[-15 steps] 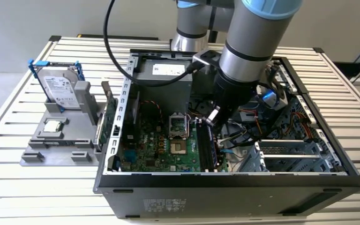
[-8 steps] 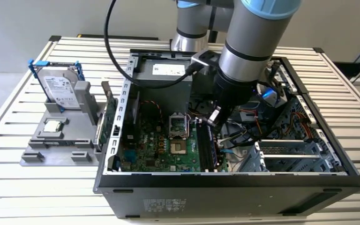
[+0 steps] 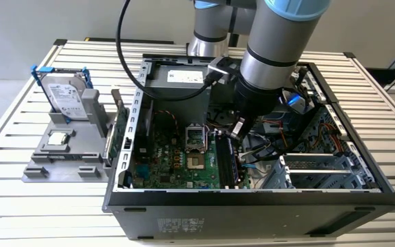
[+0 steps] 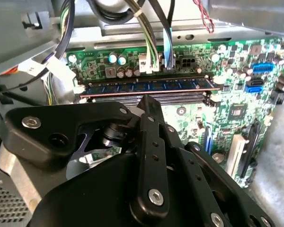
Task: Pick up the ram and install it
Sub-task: 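Press down the ram until it locks into place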
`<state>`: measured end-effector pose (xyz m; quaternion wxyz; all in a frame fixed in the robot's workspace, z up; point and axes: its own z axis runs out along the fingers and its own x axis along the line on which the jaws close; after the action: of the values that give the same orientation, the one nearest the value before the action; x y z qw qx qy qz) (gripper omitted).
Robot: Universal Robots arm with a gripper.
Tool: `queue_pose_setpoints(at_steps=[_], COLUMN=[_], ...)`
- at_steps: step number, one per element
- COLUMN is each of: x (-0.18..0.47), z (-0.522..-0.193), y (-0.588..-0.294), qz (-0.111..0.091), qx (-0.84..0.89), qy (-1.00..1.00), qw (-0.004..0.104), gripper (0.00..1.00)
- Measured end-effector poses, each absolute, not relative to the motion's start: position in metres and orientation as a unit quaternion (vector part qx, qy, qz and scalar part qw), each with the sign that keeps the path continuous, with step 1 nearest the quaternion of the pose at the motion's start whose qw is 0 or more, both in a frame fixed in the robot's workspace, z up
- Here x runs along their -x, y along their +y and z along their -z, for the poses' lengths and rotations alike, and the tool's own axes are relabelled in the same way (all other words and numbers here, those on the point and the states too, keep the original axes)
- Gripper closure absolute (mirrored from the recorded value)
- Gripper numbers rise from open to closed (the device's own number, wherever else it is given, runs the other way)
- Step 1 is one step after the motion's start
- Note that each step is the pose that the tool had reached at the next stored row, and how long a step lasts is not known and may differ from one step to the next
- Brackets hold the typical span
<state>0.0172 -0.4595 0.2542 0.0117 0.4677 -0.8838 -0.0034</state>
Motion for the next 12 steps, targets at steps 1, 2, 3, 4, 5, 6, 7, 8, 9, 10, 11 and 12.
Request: queue_pose_setpoints(at_steps=[1, 2, 3, 4, 5, 6, 7, 8, 9, 10, 11, 12], x=[-0.0172, -0.0172, -0.0172, -0.0172, -0.0172, -0.0172, -0.0172, -0.0172, -0.0172, -0.0172, -0.0172, -0.0172], z=[-0.2541, -0.2541, -0.2540, -0.2539, -0.2539, -0.2538, -0.2537, -0.2536, -0.2536, -0.2535, -0.2535, -0.2534], y=[-0.4595, -0.4595, -0.4595, -0.4594, -0.4594, -0.4594, -0.4594, -0.4593, -0.4593, -0.4593, -0.4593, -0.4593], qz=[0.003, 0.003, 0.003, 0.003, 0.003, 0.003, 0.003, 0.003, 0.004, 0.004, 0.004, 0.004], qx=[-0.474, -0.480, -0.486, -0.492, -0.497, -0.503, -0.509, -0.515, -0.521, -0.526, -0.532, -0.538], qy=[-0.880, -0.877, -0.874, -0.871, -0.868, -0.864, -0.861, -0.857, -0.854, -0.850, -0.847, -0.843], qw=[0.012, 0.011, 0.011, 0.011, 0.011, 0.011, 0.010, 0.010, 0.010, 0.010, 0.009, 0.009], gripper=[1.00, 1.00, 1.00, 1.00, 1.00, 1.00, 1.00, 1.00, 1.00, 1.00, 1.00, 1.00])
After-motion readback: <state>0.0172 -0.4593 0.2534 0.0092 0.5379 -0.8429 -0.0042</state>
